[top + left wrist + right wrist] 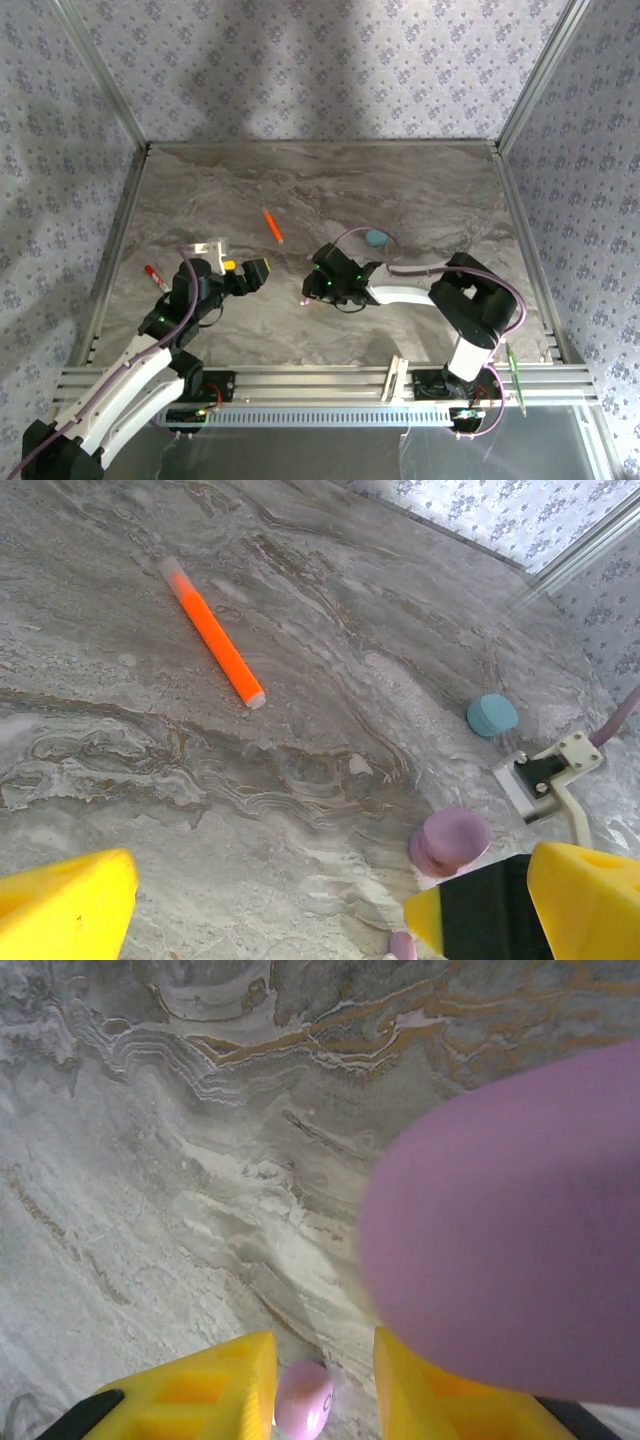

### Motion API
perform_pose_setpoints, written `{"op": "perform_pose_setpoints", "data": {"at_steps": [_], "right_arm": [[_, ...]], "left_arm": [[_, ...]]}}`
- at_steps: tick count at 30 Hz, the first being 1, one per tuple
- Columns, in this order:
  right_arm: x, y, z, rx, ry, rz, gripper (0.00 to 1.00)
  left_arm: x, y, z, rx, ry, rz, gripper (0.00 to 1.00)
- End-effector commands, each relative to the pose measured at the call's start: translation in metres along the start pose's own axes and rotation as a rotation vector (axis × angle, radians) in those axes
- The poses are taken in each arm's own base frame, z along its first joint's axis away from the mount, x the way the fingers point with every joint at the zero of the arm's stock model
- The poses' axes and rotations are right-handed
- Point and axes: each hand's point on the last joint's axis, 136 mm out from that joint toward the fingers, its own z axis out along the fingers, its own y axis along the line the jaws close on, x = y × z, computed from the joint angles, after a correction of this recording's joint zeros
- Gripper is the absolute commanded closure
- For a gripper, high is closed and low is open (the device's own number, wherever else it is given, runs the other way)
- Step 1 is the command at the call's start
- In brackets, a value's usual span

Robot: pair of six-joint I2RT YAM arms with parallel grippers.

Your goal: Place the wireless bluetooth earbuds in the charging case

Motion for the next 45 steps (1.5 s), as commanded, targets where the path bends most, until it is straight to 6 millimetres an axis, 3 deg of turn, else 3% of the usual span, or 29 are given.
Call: {"op": "perform_pose_setpoints", "data": {"at_steps": [1,12,21,27,34,39,45], "right_arm": [[-0.001,0.008,0.005,0.002,-0.009,0.021,0.67],[0.002,0.008,0.001,0.023,-0.011,0.005,0.68],[-0.026,0.012,-0.057,0.053,-0.132,-0.104,0.60],[-0.043,-0.013,-0.079,0.068,-0.146,-0.099,0.56],[-0.063,-0.053,-0.101,0.048,-0.159,-0.028,0.51],[-0.066,-0.085,-0.113,0.030,-0.168,0.033,0.50],[-0.062,-0.119,-0.127,-0.002,-0.177,0.103,0.49]], "left_arm": [[-0.003,0.000,-0.002,0.002,-0.011,-0.012,0.00],[-0.003,-0.001,-0.002,0.009,-0.015,-0.011,0.00],[0.002,0.000,0.007,-0.001,0.021,-0.010,0.00],[0.013,-0.004,0.024,0.015,0.102,0.001,0.00],[0.032,-0.019,0.058,0.038,0.291,0.066,0.00],[0.058,-0.046,0.083,-0.003,0.500,0.277,0.00],[0.079,-0.071,0.104,-0.064,0.719,0.656,0.00]]}}
